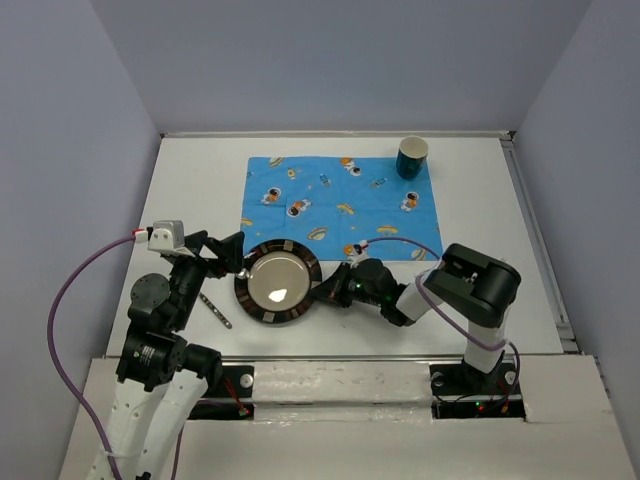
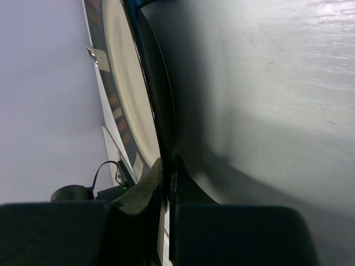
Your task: Set the dinner table for one person
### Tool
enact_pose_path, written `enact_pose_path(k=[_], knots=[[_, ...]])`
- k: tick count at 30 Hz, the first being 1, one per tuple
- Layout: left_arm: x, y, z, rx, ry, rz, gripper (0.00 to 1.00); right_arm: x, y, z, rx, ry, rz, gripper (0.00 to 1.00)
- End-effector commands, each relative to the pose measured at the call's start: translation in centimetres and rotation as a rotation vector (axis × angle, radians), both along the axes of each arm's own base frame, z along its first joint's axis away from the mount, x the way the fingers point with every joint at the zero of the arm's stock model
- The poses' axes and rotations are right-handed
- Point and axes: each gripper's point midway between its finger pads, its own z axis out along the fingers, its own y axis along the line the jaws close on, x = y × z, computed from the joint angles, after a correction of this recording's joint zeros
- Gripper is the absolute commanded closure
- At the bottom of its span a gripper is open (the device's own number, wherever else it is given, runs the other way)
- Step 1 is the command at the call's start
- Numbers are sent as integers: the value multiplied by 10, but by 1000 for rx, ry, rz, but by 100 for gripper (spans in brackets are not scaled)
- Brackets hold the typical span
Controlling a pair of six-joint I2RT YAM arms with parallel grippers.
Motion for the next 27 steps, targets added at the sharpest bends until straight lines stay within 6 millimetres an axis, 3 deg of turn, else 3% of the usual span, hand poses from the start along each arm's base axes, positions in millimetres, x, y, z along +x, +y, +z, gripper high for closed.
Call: enact_pose_path(k=[1, 4, 5, 7, 8, 11, 15, 21, 25, 27], knots=[[1, 0, 19, -13, -63, -1, 1, 5, 5, 55, 106, -132, -12, 100], [1, 0, 19, -12, -61, -1, 1, 2, 0, 85, 105, -205, 3, 100], [1, 0, 20, -13, -63, -1, 1, 3, -7, 104, 104, -231, -17, 100], [1, 0, 21, -13, -66, -1, 1, 10, -18, 118, 95, -258, -44, 100], [1, 0, 21, -12, -67, -1, 1, 12, -24, 138, 132, -286, -50, 100], [-1, 1, 22, -16, -74, 0, 1, 48, -52, 161, 151, -328, -136, 100], [0, 1, 22, -16, -73, 0, 1, 79, -71, 174, 157, -354, -213, 100], [-2, -5, 21, -13, -72, -33, 1, 148, -95, 186, 155, -380, -355, 100], [-2, -7, 21, -14, -70, -41, 1, 185, -114, 179, 169, -350, -423, 100], [-2, -8, 21, -13, -69, -47, 1, 193, -113, 172, 178, -328, -415, 100]])
